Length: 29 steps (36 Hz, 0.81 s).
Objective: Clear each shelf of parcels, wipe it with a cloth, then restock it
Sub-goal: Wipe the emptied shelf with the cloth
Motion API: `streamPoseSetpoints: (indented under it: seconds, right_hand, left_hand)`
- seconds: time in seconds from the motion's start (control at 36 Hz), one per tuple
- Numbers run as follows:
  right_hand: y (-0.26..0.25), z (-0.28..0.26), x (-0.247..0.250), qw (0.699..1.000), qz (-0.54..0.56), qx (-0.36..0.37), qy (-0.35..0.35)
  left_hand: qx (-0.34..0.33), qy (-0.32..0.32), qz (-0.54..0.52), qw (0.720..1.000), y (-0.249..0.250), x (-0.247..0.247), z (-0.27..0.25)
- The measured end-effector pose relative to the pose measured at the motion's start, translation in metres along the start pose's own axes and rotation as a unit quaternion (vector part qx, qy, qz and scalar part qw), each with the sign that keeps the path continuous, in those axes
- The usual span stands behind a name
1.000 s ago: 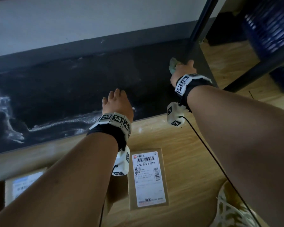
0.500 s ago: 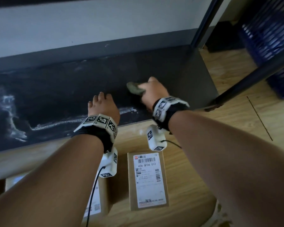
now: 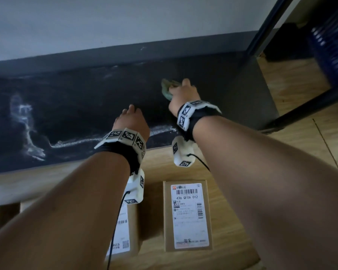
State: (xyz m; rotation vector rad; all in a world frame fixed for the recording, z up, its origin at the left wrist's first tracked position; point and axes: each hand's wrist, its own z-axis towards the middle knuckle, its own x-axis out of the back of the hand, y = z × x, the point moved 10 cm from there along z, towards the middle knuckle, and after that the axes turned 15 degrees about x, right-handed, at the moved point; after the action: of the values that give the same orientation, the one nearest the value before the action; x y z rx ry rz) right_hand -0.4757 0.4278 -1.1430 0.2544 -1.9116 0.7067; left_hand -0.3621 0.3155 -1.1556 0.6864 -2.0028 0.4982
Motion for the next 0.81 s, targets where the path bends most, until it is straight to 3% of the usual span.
streamPoseSetpoints:
  seconds: [0.19, 0.28, 0.33, 0.39, 0.44, 0.53, 0.72, 0.81]
  right_hand:
    - [-0.012, -0.010, -0.002, 0.994, 0.081, 0.058, 0.043]
    - [-0.002, 0.000, 0.018, 0.993, 0.048, 0.052, 0.093]
    - [0.014, 0.010, 0.033, 0.992, 0.028, 0.008, 0.126]
    - [0.030, 0.018, 0.038, 0.994, -0.008, -0.049, 0.098]
    - [0.032, 0.026, 0.034, 0.996, -0.050, -0.068, 0.026]
    - [0.015, 0.035, 0.023, 0.997, -0.061, -0.042, -0.019]
    - [-0.047, 0.026, -0.002, 0.996, -0.007, 0.089, 0.031]
    - [-0.052, 0.027, -0.003, 0.993, 0.073, 0.083, 0.046]
  left_hand:
    - [-0.012, -0.026, 0.017, 0.999, -0.003, 0.000, 0.005]
    - [-0.004, -0.024, 0.014, 1.000, -0.003, -0.003, 0.002]
    - [-0.007, -0.009, 0.000, 1.000, -0.004, -0.002, 0.003]
    - [-0.013, 0.000, -0.014, 1.000, -0.006, 0.001, 0.003]
    - [-0.015, 0.001, -0.029, 0.999, -0.008, 0.004, 0.004]
    - [-0.015, 0.008, -0.070, 0.997, -0.013, 0.009, 0.004]
    - [0.007, 0.054, -0.089, 0.995, -0.030, 0.021, -0.002]
    - [0.023, 0.064, -0.094, 0.993, -0.038, 0.027, -0.004]
